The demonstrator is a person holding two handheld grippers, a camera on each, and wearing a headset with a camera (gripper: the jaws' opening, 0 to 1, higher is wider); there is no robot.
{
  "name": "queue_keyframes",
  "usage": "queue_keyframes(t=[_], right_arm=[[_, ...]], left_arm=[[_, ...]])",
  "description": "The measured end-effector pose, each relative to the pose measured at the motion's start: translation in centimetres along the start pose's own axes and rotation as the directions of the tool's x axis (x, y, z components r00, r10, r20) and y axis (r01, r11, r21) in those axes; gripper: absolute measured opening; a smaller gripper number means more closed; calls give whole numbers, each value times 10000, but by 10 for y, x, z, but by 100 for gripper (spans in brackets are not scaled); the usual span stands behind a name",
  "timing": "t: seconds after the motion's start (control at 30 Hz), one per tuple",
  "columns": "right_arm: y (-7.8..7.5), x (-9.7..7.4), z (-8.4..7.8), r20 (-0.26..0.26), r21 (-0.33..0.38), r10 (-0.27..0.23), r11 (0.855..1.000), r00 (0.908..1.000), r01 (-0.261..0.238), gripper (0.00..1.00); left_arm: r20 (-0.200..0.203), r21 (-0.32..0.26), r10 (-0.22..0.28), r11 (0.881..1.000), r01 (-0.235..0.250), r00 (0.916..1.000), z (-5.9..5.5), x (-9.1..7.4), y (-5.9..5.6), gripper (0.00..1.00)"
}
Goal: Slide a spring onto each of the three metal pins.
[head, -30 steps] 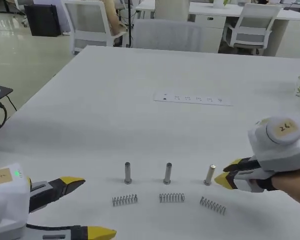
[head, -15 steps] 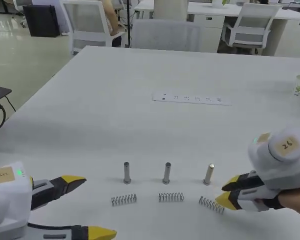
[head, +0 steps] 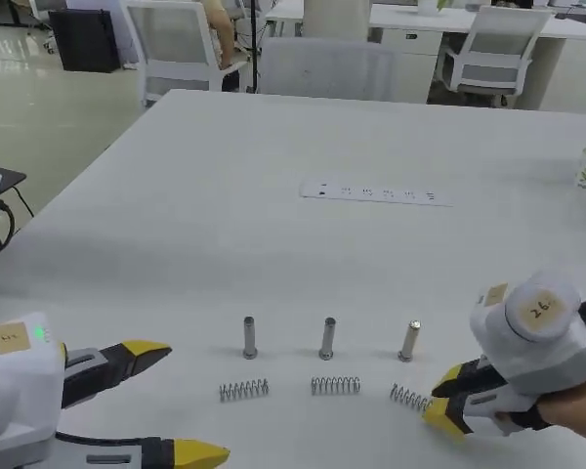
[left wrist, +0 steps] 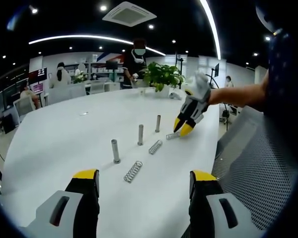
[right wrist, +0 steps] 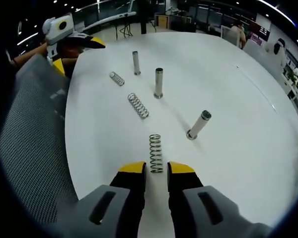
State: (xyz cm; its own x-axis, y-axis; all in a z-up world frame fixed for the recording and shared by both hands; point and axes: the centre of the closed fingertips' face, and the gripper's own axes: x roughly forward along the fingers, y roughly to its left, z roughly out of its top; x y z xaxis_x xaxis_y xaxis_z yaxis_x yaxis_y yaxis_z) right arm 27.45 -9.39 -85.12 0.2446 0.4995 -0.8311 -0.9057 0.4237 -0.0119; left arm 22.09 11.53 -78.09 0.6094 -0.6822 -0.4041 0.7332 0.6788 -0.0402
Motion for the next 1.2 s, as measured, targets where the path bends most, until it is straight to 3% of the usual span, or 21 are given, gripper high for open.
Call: queue_keyframes(t=[0.43,0.8,1.03,1.2], right_arm=[[1,5,-4,-340,-296,-43,9996,9994,33,8],[4,-9,7,-17,45,-35,10000,10000,35,8],[18,-24,28,324,-226,290,9993,9991,-283,8],[29,-31,50,608,-683,616,9960,9962,-574,8]], left_arm=[[-18,14,-86,10000,86,10000,1,-1,-1,69],[73,133,-286,9995,285,9996,7,-2,-5,65],[211,291,-657,9975,651,9976,16,-1,-12,62],[373,312,-1024,9944,1012,9940,25,0,-18,54]])
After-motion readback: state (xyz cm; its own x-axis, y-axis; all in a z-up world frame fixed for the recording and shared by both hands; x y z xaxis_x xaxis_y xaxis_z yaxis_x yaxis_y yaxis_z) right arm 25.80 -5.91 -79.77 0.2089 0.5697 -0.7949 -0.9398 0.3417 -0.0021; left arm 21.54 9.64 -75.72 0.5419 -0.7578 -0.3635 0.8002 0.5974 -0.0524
